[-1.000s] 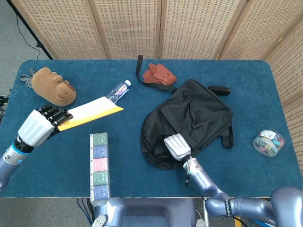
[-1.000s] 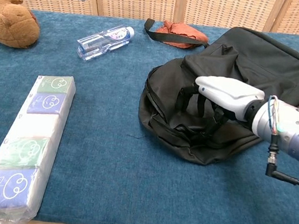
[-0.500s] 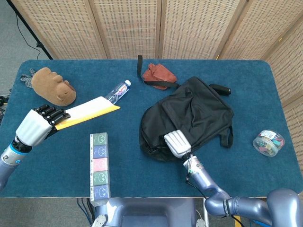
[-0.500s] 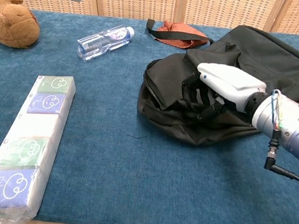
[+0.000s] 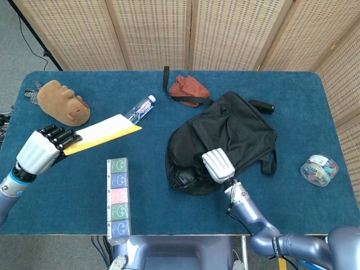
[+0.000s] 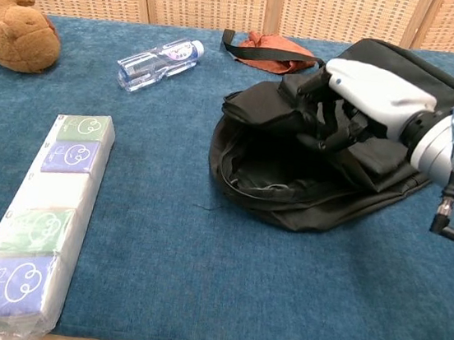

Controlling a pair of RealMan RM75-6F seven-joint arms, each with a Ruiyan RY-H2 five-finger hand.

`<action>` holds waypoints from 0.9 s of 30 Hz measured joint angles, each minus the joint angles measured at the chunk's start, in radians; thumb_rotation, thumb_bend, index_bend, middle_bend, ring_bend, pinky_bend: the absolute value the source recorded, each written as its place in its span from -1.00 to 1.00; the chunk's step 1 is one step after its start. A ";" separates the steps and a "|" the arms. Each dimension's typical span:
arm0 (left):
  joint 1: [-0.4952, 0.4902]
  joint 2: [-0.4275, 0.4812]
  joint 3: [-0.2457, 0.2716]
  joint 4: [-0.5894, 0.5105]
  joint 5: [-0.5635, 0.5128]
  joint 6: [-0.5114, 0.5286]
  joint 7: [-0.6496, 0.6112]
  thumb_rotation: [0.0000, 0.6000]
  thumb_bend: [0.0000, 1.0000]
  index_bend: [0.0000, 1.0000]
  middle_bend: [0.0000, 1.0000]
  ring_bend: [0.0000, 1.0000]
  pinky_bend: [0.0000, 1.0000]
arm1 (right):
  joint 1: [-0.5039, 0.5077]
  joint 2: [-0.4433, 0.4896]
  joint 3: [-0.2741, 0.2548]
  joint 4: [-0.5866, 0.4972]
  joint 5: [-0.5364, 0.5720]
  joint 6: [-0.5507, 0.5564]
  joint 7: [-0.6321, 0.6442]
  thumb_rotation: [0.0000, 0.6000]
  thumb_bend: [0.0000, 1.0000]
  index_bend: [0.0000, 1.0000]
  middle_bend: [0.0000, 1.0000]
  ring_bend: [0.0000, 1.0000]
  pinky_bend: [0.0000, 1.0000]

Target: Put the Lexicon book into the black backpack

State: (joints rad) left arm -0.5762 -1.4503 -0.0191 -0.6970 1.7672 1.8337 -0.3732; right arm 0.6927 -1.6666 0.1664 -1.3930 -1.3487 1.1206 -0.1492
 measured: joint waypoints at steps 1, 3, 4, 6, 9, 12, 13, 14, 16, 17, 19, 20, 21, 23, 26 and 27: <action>0.000 0.000 0.000 0.000 0.002 0.002 0.002 1.00 0.32 0.72 0.35 0.22 0.39 | -0.002 0.006 0.007 -0.004 0.002 0.003 0.011 1.00 0.85 0.20 0.26 0.31 0.79; -0.003 -0.001 0.000 0.000 0.005 0.006 0.005 1.00 0.33 0.72 0.35 0.22 0.39 | -0.004 0.018 0.023 -0.010 0.007 0.007 0.029 1.00 0.85 0.20 0.26 0.31 0.79; -0.004 -0.001 -0.001 -0.002 0.006 0.007 0.006 1.00 0.33 0.72 0.35 0.22 0.39 | -0.005 0.027 0.036 -0.014 0.012 0.010 0.041 1.00 0.85 0.20 0.26 0.31 0.79; -0.008 -0.001 -0.002 -0.007 0.009 0.008 0.010 1.00 0.33 0.72 0.35 0.22 0.39 | -0.007 0.043 0.057 -0.021 0.022 0.015 0.059 1.00 0.85 0.21 0.27 0.31 0.79; -0.015 0.000 -0.004 -0.018 0.012 0.009 0.014 1.00 0.33 0.72 0.35 0.22 0.39 | -0.011 0.076 0.094 -0.031 0.038 0.027 0.078 1.00 0.85 0.22 0.27 0.31 0.80; -0.020 0.002 -0.004 -0.030 0.019 0.011 0.021 1.00 0.33 0.72 0.35 0.22 0.39 | -0.014 0.105 0.133 -0.032 0.058 0.043 0.097 1.00 0.85 0.22 0.27 0.31 0.80; -0.021 0.002 -0.003 -0.033 0.022 0.013 0.023 1.00 0.33 0.72 0.35 0.22 0.39 | -0.016 0.111 0.150 -0.028 0.068 0.053 0.100 1.00 0.85 0.22 0.27 0.31 0.80; -0.021 0.004 -0.001 -0.038 0.026 0.016 0.027 1.00 0.33 0.72 0.35 0.22 0.39 | -0.018 0.115 0.163 -0.025 0.077 0.061 0.103 1.00 0.85 0.22 0.27 0.31 0.80; -0.022 0.005 0.003 -0.045 0.036 0.023 0.033 1.00 0.33 0.72 0.35 0.22 0.39 | -0.022 0.125 0.194 -0.017 0.102 0.080 0.105 1.00 0.85 0.22 0.27 0.31 0.80; -0.023 0.006 0.006 -0.050 0.043 0.028 0.037 1.00 0.33 0.72 0.35 0.22 0.39 | -0.024 0.130 0.205 -0.013 0.112 0.089 0.105 1.00 0.85 0.22 0.27 0.31 0.80; -0.024 0.007 0.012 -0.060 0.057 0.036 0.047 1.00 0.33 0.72 0.35 0.22 0.39 | -0.029 0.148 0.222 -0.011 0.126 0.100 0.105 1.00 0.85 0.22 0.27 0.31 0.80; -0.027 0.006 0.016 -0.066 0.067 0.039 0.058 1.00 0.33 0.72 0.35 0.22 0.39 | -0.031 0.157 0.225 -0.012 0.128 0.102 0.105 1.00 0.85 0.22 0.27 0.31 0.80; -0.030 0.005 0.018 -0.070 0.075 0.040 0.066 1.00 0.33 0.72 0.35 0.22 0.39 | -0.033 0.166 0.227 -0.015 0.129 0.103 0.105 1.00 0.85 0.22 0.27 0.31 0.80; -0.040 -0.001 0.024 -0.082 0.093 0.039 0.093 1.00 0.33 0.72 0.35 0.22 0.39 | -0.038 0.186 0.230 -0.030 0.129 0.104 0.107 1.00 0.85 0.22 0.27 0.31 0.80; -0.068 -0.017 0.029 -0.104 0.122 0.026 0.139 1.00 0.33 0.72 0.35 0.22 0.39 | -0.045 0.206 0.232 -0.068 0.133 0.102 0.114 1.00 0.85 0.22 0.27 0.31 0.80; -0.078 -0.024 0.030 -0.111 0.131 0.019 0.154 1.00 0.33 0.72 0.35 0.22 0.39 | -0.047 0.213 0.233 -0.083 0.134 0.101 0.115 1.00 0.85 0.22 0.27 0.31 0.80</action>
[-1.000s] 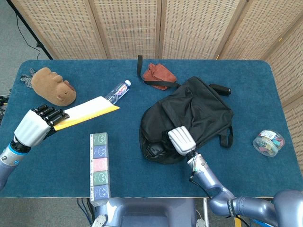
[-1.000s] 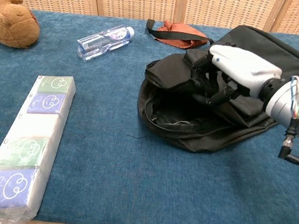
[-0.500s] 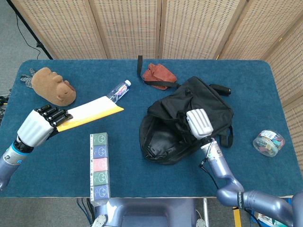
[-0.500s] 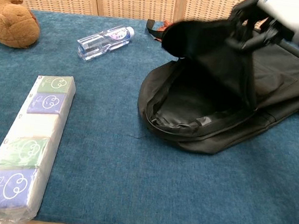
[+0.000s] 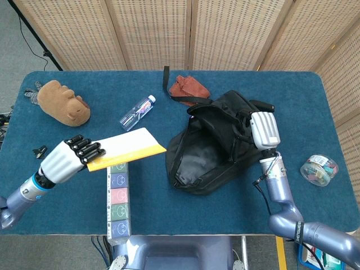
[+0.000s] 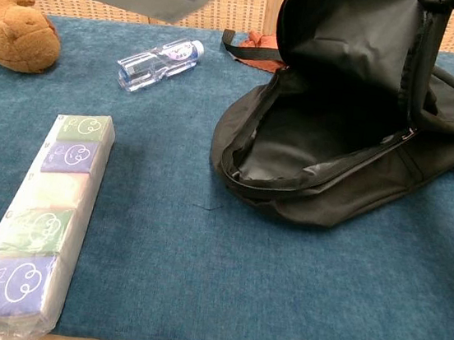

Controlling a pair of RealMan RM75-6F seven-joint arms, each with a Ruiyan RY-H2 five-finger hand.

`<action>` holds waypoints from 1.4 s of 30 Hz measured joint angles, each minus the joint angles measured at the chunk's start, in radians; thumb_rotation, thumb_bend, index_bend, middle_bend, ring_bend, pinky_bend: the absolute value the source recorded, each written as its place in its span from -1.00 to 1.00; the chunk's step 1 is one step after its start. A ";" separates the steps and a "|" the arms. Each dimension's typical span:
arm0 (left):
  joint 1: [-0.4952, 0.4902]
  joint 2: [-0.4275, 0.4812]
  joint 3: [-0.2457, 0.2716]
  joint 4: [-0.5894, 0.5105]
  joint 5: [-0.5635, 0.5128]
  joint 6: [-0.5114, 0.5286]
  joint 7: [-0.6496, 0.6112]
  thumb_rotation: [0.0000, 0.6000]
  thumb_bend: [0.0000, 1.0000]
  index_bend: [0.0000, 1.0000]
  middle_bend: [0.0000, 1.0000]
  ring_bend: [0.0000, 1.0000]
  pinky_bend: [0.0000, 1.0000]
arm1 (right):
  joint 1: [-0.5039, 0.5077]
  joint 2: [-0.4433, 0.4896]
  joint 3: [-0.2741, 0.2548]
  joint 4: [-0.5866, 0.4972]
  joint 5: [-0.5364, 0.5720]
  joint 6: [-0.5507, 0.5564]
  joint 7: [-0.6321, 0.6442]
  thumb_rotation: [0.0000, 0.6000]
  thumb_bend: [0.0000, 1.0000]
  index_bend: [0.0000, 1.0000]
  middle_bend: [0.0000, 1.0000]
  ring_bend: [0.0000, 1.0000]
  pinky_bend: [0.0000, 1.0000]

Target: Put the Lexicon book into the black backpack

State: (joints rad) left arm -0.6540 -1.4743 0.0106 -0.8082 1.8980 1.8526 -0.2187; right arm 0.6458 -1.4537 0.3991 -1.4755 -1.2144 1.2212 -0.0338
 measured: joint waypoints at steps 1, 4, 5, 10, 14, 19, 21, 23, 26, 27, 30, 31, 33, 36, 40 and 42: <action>-0.011 -0.007 0.001 -0.007 0.009 -0.008 0.016 1.00 0.33 0.72 0.35 0.22 0.39 | -0.003 0.010 0.000 -0.021 0.001 -0.002 0.001 1.00 0.85 0.22 0.27 0.31 0.80; -0.048 -0.034 0.001 -0.026 0.037 -0.039 0.074 1.00 0.33 0.72 0.35 0.22 0.39 | -0.011 0.036 -0.004 -0.074 0.001 -0.006 0.000 1.00 0.85 0.22 0.27 0.31 0.80; -0.065 -0.047 0.001 -0.032 0.048 -0.056 0.098 1.00 0.33 0.72 0.35 0.22 0.39 | -0.013 0.044 -0.006 -0.088 0.001 -0.008 0.000 1.00 0.85 0.22 0.27 0.31 0.80; -0.140 -0.131 -0.003 -0.024 0.076 -0.158 0.172 1.00 0.32 0.72 0.35 0.22 0.39 | -0.021 0.060 -0.027 -0.124 0.003 -0.025 0.006 1.00 0.85 0.22 0.27 0.31 0.80; -0.205 -0.228 -0.011 0.037 0.083 -0.231 0.202 1.00 0.33 0.72 0.35 0.22 0.39 | -0.027 0.063 -0.037 -0.127 0.005 -0.032 0.024 1.00 0.85 0.22 0.27 0.31 0.80; -0.279 -0.309 -0.017 0.140 0.082 -0.308 0.212 1.00 0.33 0.72 0.35 0.22 0.39 | -0.036 0.075 -0.045 -0.141 0.025 -0.051 0.053 1.00 0.86 0.22 0.27 0.31 0.80; -0.313 -0.343 -0.018 0.183 0.080 -0.335 0.214 1.00 0.33 0.72 0.35 0.22 0.39 | -0.040 0.081 -0.052 -0.144 0.025 -0.057 0.059 1.00 0.86 0.22 0.27 0.31 0.80; -0.340 -0.372 -0.020 0.220 0.077 -0.356 0.217 1.00 0.33 0.72 0.35 0.22 0.39 | -0.043 0.088 -0.058 -0.146 0.020 -0.060 0.064 1.00 0.86 0.22 0.27 0.31 0.80; -0.368 -0.407 -0.022 0.261 0.067 -0.380 0.217 1.00 0.33 0.72 0.35 0.22 0.39 | -0.046 0.096 -0.061 -0.154 0.021 -0.067 0.076 1.00 0.86 0.22 0.27 0.31 0.80; -0.375 -0.416 -0.023 0.273 0.063 -0.388 0.217 1.00 0.33 0.72 0.35 0.22 0.39 | -0.047 0.100 -0.061 -0.158 0.022 -0.070 0.079 1.00 0.86 0.22 0.27 0.31 0.80; -0.399 -0.451 -0.026 0.315 0.047 -0.432 0.223 1.00 0.33 0.72 0.35 0.22 0.39 | -0.052 0.119 -0.066 -0.179 0.023 -0.081 0.088 1.00 0.86 0.22 0.27 0.31 0.80; -0.406 -0.466 -0.028 0.329 0.041 -0.448 0.225 1.00 0.33 0.72 0.35 0.22 0.39 | -0.054 0.129 -0.068 -0.188 0.023 -0.086 0.090 1.00 0.86 0.22 0.27 0.31 0.80; -0.421 -0.499 -0.029 0.363 0.024 -0.478 0.231 1.00 0.33 0.72 0.35 0.22 0.39 | -0.056 0.144 -0.072 -0.201 0.023 -0.094 0.091 1.00 0.86 0.22 0.27 0.31 0.80; -0.440 -0.543 -0.031 0.409 0.002 -0.514 0.248 1.00 0.33 0.72 0.35 0.21 0.39 | -0.058 0.162 -0.075 -0.218 0.025 -0.104 0.091 1.00 0.86 0.22 0.27 0.31 0.80; -0.456 -0.594 -0.041 0.448 -0.035 -0.556 0.261 1.00 0.32 0.72 0.35 0.19 0.39 | -0.059 0.175 -0.077 -0.227 0.034 -0.114 0.096 1.00 0.86 0.22 0.27 0.31 0.80; -0.463 -0.619 -0.045 0.467 -0.052 -0.577 0.270 1.00 0.32 0.72 0.35 0.18 0.39 | -0.059 0.178 -0.077 -0.229 0.037 -0.117 0.102 1.00 0.86 0.22 0.27 0.32 0.80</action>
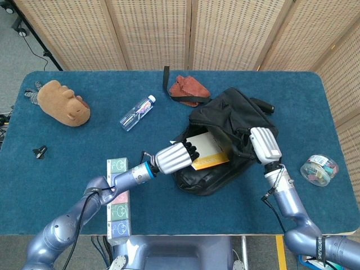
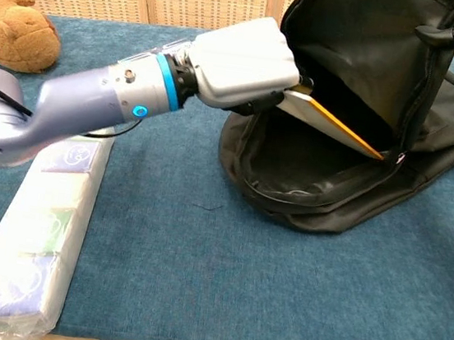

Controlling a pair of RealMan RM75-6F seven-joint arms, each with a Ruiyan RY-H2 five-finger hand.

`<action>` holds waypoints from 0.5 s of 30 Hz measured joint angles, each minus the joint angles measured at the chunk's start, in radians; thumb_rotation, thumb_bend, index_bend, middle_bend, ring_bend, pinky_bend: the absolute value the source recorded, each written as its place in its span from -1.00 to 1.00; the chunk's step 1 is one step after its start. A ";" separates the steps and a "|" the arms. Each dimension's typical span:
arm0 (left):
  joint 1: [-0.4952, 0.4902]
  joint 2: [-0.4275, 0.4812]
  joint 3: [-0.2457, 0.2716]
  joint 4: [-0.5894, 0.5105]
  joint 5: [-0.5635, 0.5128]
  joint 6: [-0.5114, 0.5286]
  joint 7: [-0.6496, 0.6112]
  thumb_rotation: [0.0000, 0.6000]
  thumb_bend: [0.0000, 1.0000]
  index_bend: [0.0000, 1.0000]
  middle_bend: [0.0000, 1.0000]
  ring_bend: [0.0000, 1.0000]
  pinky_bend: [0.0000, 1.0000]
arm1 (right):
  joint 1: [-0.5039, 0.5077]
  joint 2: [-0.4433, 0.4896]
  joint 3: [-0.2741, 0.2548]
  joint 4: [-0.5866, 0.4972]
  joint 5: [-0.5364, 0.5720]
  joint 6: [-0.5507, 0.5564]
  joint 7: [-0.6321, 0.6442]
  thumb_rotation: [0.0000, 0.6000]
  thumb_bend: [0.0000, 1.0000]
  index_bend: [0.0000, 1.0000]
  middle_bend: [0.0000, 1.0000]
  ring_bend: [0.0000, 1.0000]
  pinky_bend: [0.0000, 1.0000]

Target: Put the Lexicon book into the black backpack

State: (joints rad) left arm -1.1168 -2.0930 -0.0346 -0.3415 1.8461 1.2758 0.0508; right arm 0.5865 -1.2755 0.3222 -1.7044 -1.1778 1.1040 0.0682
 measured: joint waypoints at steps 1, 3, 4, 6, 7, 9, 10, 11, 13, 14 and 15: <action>-0.004 -0.011 -0.002 0.012 -0.008 -0.013 0.003 1.00 0.31 0.72 0.35 0.18 0.39 | 0.000 0.003 0.000 -0.002 0.001 -0.003 0.003 1.00 0.86 0.22 0.27 0.32 0.80; -0.014 -0.036 -0.009 0.037 -0.033 -0.048 0.002 1.00 0.30 0.71 0.35 0.14 0.39 | 0.000 0.009 -0.001 -0.006 0.002 -0.007 0.004 1.00 0.86 0.22 0.27 0.32 0.80; -0.019 -0.046 -0.013 0.043 -0.045 -0.064 -0.002 1.00 0.29 0.71 0.35 0.13 0.39 | 0.000 0.014 -0.002 -0.009 0.002 -0.009 0.005 1.00 0.86 0.22 0.27 0.32 0.80; -0.033 -0.067 -0.019 0.058 -0.069 -0.091 -0.009 1.00 0.25 0.71 0.35 0.12 0.39 | 0.000 0.021 -0.002 -0.015 0.004 -0.013 0.008 1.00 0.86 0.22 0.28 0.32 0.81; -0.039 -0.075 -0.020 0.067 -0.073 -0.094 -0.010 1.00 0.24 0.71 0.35 0.12 0.39 | -0.001 0.026 -0.002 -0.020 0.006 -0.016 0.010 1.00 0.86 0.22 0.28 0.32 0.81; -0.050 -0.088 -0.019 0.080 -0.078 -0.086 -0.017 1.00 0.23 0.71 0.34 0.11 0.39 | -0.001 0.034 -0.003 -0.027 0.008 -0.021 0.014 1.00 0.86 0.22 0.28 0.32 0.81; -0.053 -0.091 -0.017 0.084 -0.078 -0.079 -0.019 1.00 0.23 0.71 0.34 0.11 0.39 | -0.002 0.040 -0.003 -0.032 0.009 -0.024 0.015 1.00 0.86 0.22 0.28 0.32 0.81; -0.057 -0.095 -0.014 0.092 -0.077 -0.071 -0.015 1.00 0.23 0.71 0.34 0.11 0.39 | -0.002 0.045 -0.004 -0.037 0.010 -0.028 0.017 1.00 0.86 0.22 0.28 0.32 0.81; -0.064 -0.103 -0.010 0.111 -0.079 -0.060 0.001 1.00 0.23 0.71 0.34 0.11 0.39 | -0.003 0.057 -0.004 -0.052 0.016 -0.038 0.025 1.00 0.86 0.23 0.28 0.33 0.82; -0.068 -0.108 -0.010 0.120 -0.085 -0.058 0.013 1.00 0.23 0.71 0.34 0.11 0.39 | -0.003 0.064 -0.005 -0.058 0.017 -0.044 0.029 1.00 0.86 0.23 0.28 0.33 0.82; -0.070 -0.112 -0.013 0.123 -0.093 -0.059 0.019 1.00 0.23 0.71 0.34 0.12 0.39 | -0.004 0.071 -0.006 -0.065 0.018 -0.050 0.031 1.00 0.86 0.23 0.28 0.33 0.82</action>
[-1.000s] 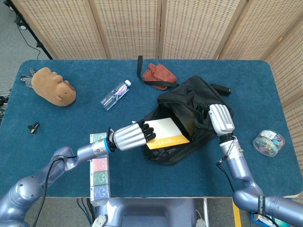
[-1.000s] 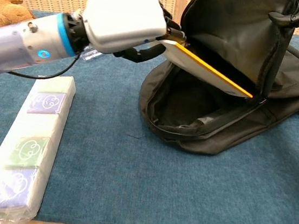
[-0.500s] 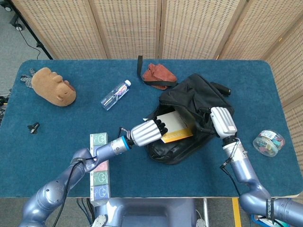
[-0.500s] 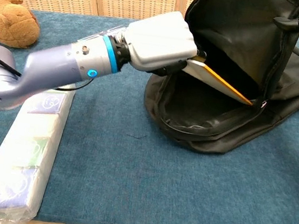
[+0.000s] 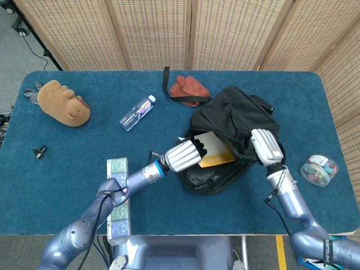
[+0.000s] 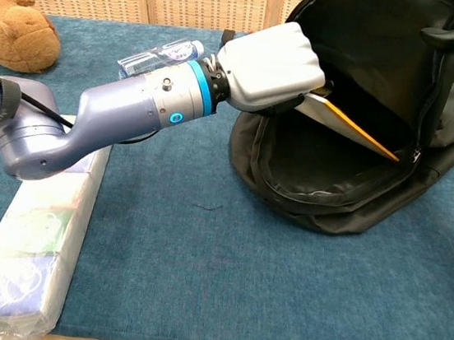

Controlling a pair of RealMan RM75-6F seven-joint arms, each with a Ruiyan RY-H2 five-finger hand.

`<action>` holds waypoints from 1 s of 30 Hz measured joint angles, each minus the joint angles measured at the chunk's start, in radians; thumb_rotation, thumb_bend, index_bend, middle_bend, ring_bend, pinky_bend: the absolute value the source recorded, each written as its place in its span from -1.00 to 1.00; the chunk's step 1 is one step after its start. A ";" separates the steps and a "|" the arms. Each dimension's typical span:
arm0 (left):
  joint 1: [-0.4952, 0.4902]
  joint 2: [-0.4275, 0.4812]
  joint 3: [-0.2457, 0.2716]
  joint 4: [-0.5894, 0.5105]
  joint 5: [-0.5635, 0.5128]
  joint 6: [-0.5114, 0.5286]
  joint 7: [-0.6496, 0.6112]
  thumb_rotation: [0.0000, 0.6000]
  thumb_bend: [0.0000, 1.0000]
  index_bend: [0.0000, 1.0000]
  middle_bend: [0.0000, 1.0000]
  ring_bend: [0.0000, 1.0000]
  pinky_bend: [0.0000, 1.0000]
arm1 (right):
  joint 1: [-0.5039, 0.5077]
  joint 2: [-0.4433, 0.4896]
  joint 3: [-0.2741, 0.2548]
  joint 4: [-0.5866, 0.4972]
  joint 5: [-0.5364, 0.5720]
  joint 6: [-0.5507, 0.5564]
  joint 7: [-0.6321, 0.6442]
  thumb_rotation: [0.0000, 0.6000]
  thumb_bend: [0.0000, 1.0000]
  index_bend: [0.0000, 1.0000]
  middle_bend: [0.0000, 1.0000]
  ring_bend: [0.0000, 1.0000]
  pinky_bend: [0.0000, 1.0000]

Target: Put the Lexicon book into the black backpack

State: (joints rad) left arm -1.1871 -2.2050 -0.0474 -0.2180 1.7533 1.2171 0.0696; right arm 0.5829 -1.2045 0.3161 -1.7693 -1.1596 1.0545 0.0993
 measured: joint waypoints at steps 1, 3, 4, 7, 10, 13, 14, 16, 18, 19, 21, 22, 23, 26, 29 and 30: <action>-0.002 -0.003 -0.003 0.001 -0.007 -0.002 0.005 1.00 0.23 0.71 0.34 0.13 0.39 | 0.000 0.010 -0.002 -0.009 0.001 -0.007 0.003 1.00 0.86 0.23 0.28 0.33 0.82; -0.006 -0.009 -0.007 0.004 -0.020 -0.011 0.028 1.00 0.24 0.71 0.34 0.14 0.39 | 0.000 0.023 -0.003 -0.025 0.001 -0.016 0.007 1.00 0.87 0.23 0.29 0.34 0.83; -0.008 -0.010 -0.009 0.006 -0.024 -0.015 0.043 1.00 0.24 0.71 0.34 0.15 0.39 | -0.001 0.033 -0.004 -0.037 0.001 -0.019 0.008 1.00 0.87 0.23 0.29 0.34 0.83; -0.011 -0.015 -0.016 0.007 -0.044 -0.026 0.104 1.00 0.24 0.72 0.35 0.16 0.39 | -0.002 0.052 -0.004 -0.064 -0.001 -0.019 0.003 1.00 0.88 0.23 0.29 0.34 0.84; -0.011 -0.018 -0.026 0.004 -0.067 -0.034 0.162 1.00 0.24 0.73 0.36 0.17 0.39 | -0.003 0.062 -0.004 -0.086 -0.001 -0.014 -0.005 1.00 0.88 0.23 0.29 0.34 0.84; -0.009 -0.018 -0.034 -0.006 -0.089 -0.038 0.207 1.00 0.24 0.73 0.37 0.18 0.39 | -0.003 0.074 -0.005 -0.105 0.004 -0.015 -0.009 1.00 0.89 0.23 0.29 0.34 0.84; -0.008 -0.018 -0.033 -0.013 -0.093 -0.038 0.219 1.00 0.25 0.73 0.38 0.18 0.39 | -0.003 0.077 -0.005 -0.110 0.007 -0.016 -0.008 1.00 0.89 0.23 0.29 0.34 0.84; -0.006 -0.019 -0.031 -0.020 -0.096 -0.035 0.232 1.00 0.25 0.73 0.38 0.17 0.39 | -0.002 0.086 -0.004 -0.120 0.016 -0.022 -0.004 1.00 0.89 0.23 0.29 0.34 0.84; -0.006 -0.025 -0.033 -0.022 -0.106 -0.038 0.244 1.00 0.24 0.73 0.38 0.16 0.39 | -0.001 0.092 -0.004 -0.128 0.020 -0.029 0.001 1.00 0.89 0.23 0.29 0.34 0.84; -0.008 -0.028 -0.034 -0.024 -0.111 -0.042 0.247 1.00 0.25 0.73 0.38 0.16 0.39 | -0.001 0.098 -0.004 -0.135 0.023 -0.035 0.005 1.00 0.89 0.23 0.29 0.34 0.84; -0.014 -0.034 -0.036 -0.025 -0.117 -0.051 0.252 1.00 0.24 0.73 0.37 0.15 0.39 | 0.001 0.108 -0.005 -0.144 0.027 -0.044 0.008 1.00 0.89 0.23 0.29 0.34 0.84; -0.017 -0.035 -0.035 -0.025 -0.118 -0.056 0.253 1.00 0.25 0.73 0.37 0.14 0.39 | 0.001 0.114 -0.006 -0.150 0.028 -0.049 0.009 1.00 0.89 0.23 0.29 0.34 0.84; -0.023 -0.038 -0.035 -0.025 -0.120 -0.064 0.255 1.00 0.25 0.73 0.37 0.14 0.39 | 0.002 0.118 -0.007 -0.155 0.030 -0.053 0.010 1.00 0.89 0.23 0.29 0.34 0.84; -0.037 -0.045 -0.033 -0.025 -0.124 -0.086 0.254 1.00 0.24 0.73 0.36 0.13 0.39 | 0.005 0.134 -0.008 -0.171 0.034 -0.064 0.015 1.00 0.89 0.23 0.29 0.34 0.84; -0.052 -0.055 -0.030 -0.024 -0.126 -0.091 0.257 1.00 0.23 0.68 0.29 0.06 0.39 | 0.006 0.146 -0.009 -0.183 0.036 -0.069 0.020 1.00 0.89 0.23 0.29 0.34 0.84; -0.054 -0.057 -0.028 -0.023 -0.127 -0.090 0.258 1.00 0.22 0.61 0.20 -0.01 0.36 | 0.006 0.150 -0.008 -0.185 0.036 -0.070 0.022 1.00 0.89 0.23 0.29 0.34 0.84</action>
State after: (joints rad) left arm -1.2406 -2.2625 -0.0758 -0.2414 1.6265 1.1271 0.3278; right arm 0.5888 -1.0547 0.3077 -1.9538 -1.1231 0.9847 0.1215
